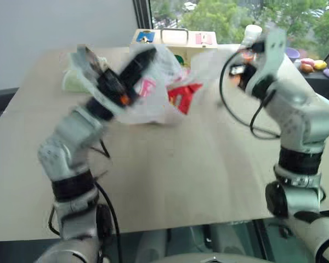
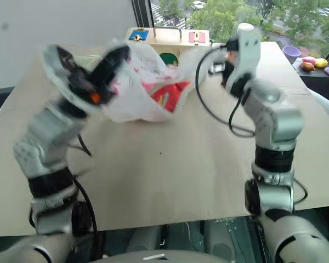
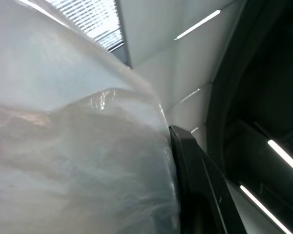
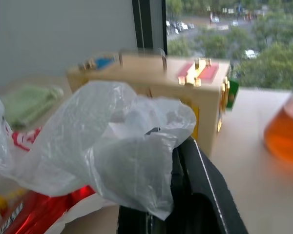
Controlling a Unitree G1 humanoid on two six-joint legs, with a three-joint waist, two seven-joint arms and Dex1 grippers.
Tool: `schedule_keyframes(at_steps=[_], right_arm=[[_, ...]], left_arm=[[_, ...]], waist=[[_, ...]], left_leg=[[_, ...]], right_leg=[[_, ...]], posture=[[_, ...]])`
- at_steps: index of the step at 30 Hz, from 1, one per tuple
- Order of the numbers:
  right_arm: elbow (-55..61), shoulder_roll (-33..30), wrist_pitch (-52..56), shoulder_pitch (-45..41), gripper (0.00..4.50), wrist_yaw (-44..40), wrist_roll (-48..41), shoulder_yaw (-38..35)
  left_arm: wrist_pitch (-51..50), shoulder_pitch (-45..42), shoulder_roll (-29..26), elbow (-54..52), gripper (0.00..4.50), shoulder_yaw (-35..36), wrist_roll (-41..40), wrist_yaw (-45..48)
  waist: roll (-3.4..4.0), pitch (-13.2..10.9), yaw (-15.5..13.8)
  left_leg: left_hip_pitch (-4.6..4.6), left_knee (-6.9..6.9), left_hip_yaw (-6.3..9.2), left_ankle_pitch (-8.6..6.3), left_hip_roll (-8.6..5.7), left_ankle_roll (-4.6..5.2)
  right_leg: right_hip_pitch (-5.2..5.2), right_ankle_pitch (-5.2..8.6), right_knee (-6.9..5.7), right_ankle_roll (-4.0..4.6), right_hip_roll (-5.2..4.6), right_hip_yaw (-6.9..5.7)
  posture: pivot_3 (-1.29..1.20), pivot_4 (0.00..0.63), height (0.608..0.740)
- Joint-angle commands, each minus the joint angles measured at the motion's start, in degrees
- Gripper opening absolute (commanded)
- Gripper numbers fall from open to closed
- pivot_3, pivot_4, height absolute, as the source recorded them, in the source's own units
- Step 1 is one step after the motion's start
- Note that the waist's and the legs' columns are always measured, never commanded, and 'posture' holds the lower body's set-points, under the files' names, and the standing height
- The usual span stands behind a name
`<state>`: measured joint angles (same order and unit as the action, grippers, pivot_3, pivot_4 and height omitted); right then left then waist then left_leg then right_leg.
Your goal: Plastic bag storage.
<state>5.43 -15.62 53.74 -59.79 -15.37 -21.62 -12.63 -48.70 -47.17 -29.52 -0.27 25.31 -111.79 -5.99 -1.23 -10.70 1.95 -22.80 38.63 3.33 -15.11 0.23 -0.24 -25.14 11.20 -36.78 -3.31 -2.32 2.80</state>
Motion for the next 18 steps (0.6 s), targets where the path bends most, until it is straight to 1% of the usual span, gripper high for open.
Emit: schedule_keyframes(at_steps=[1, 3, 6, 7, 9, 11, 12, 14, 16, 17, 18], right_arm=[[-8.9, -7.0, -1.2, -13.7, 0.00, -2.8, -2.5, -4.5], [-14.0, -9.9, -2.2, -17.6, 0.00, -4.6, -2.3, -4.1], [-20.1, -14.5, -4.8, -20.9, 0.00, -8.1, -0.6, -1.9], [-21.7, -17.0, -6.1, -20.9, 0.00, -9.8, 0.7, -0.6], [-22.8, -21.4, -6.4, -20.0, 0.00, -12.4, 1.5, 0.0], [-18.9, -24.5, -4.6, -17.1, 0.00, -13.7, 0.9, -0.1], [-15.2, -25.4, -2.9, -14.8, 0.00, -14.0, -0.3, -0.9], [-5.0, -27.2, 1.9, -7.4, 0.00, -14.8, -3.5, -3.0], [6.9, -28.2, 6.7, 3.1, 0.00, -15.0, -6.6, -5.6], [14.8, -27.3, 9.6, 11.5, 0.00, -14.5, -8.6, -7.4], [20.1, -26.5, 11.6, 17.1, 0.00, -13.8, -10.1, -8.7]], left_arm=[[3.9, -14.4, -9.3, 15.0, 0.17, 3.4, 6.2, 4.8], [3.3, -18.7, -11.0, 20.7, 0.17, 2.4, 10.5, 7.8], [2.0, -23.3, -12.0, 26.8, 0.17, 0.7, 17.5, 13.5], [1.9, -25.2, -11.9, 29.5, 0.17, -0.4, 20.8, 16.3], [0.4, -28.3, -11.4, 33.2, 0.17, -2.4, 25.2, 21.8], [-0.9, -29.0, -10.8, 33.4, 0.17, -3.7, 28.8, 24.9], [-2.2, -28.1, -10.8, 32.3, 0.17, -3.8, 29.4, 25.9], [-5.0, -24.4, -11.2, 27.8, 0.17, -4.1, 31.0, 27.4], [-7.5, -18.6, -11.6, 20.8, 0.17, -4.4, 32.0, 28.2], [-8.4, -13.4, -11.7, 14.7, 0.17, -5.1, 32.9, 28.8], [-8.9, -9.7, -11.7, 10.4, 0.17, -5.4, 33.6, 29.1]], waist=[[0.02, 0.0, 0.1], [0.16, 0.4, -0.1], [0.19, 0.4, -0.2], [0.18, 0.3, -0.1], [0.13, 0.2, -0.2], [0.15, 0.2, -0.2], [0.15, 0.2, 0.1], [0.16, 0.2, 0.4], [0.25, 0.3, 0.8], [0.30, 0.3, 1.0], [0.31, 0.3, 1.1]], left_leg=[[-0.08, -0.01, 0.03, 0.02, 0.01, -0.03], [0.16, -0.29, 0.01, -0.01, 0.00, -0.03], [0.17, -0.60, 0.06, -0.05, -0.04, 0.00], [0.03, -0.61, 0.05, 0.02, -0.04, -0.12], [-0.23, -0.55, 0.04, 0.04, -0.14, -0.13], [-0.86, -0.34, 0.19, 0.05, -0.15, -0.14], [-1.08, -0.32, 0.19, 0.06, -0.16, -0.15], [-1.04, -0.50, 0.12, 0.06, -0.15, -0.16], [-1.03, -0.66, 0.06, 0.06, -0.11, -0.16], [-0.91, -0.77, 0.08, 0.05, -0.10, -0.16], [-0.88, -0.79, 0.04, 0.05, -0.08, -0.16]], right_leg=[[-0.07, -0.03, 0.02, 0.03, 0.03, -0.01], [0.11, 0.03, 0.18, 0.07, -0.01, -0.03], [0.25, 0.05, 0.62, 0.08, -0.14, -0.23], [0.24, 0.03, 0.83, 0.05, -0.15, -0.24], [0.07, 0.01, 0.84, 0.00, -0.29, -0.27], [-0.41, -0.05, 0.82, -0.09, -0.30, -0.42], [-0.60, -0.07, 0.67, -0.12, -0.32, -0.42], [-0.64, -0.07, 0.73, -0.12, -0.38, -0.40], [-0.70, -0.06, 0.86, -0.11, -0.39, -0.37], [-0.67, -0.05, 0.75, -0.10, -0.41, -0.39], [-0.70, -0.04, 0.71, -0.08, -0.42, -0.37]], posture=[[0.00, 0.150, 0.740], [0.00, 0.150, 0.740], [0.00, 0.150, 0.740], [0.00, 0.150, 0.740], [0.00, 0.150, 0.740], [0.00, 0.150, 0.740], [0.00, 0.150, 0.740], [0.00, 0.150, 0.740], [0.00, 0.150, 0.740], [0.00, 0.150, 0.740], [0.00, 0.150, 0.740]])
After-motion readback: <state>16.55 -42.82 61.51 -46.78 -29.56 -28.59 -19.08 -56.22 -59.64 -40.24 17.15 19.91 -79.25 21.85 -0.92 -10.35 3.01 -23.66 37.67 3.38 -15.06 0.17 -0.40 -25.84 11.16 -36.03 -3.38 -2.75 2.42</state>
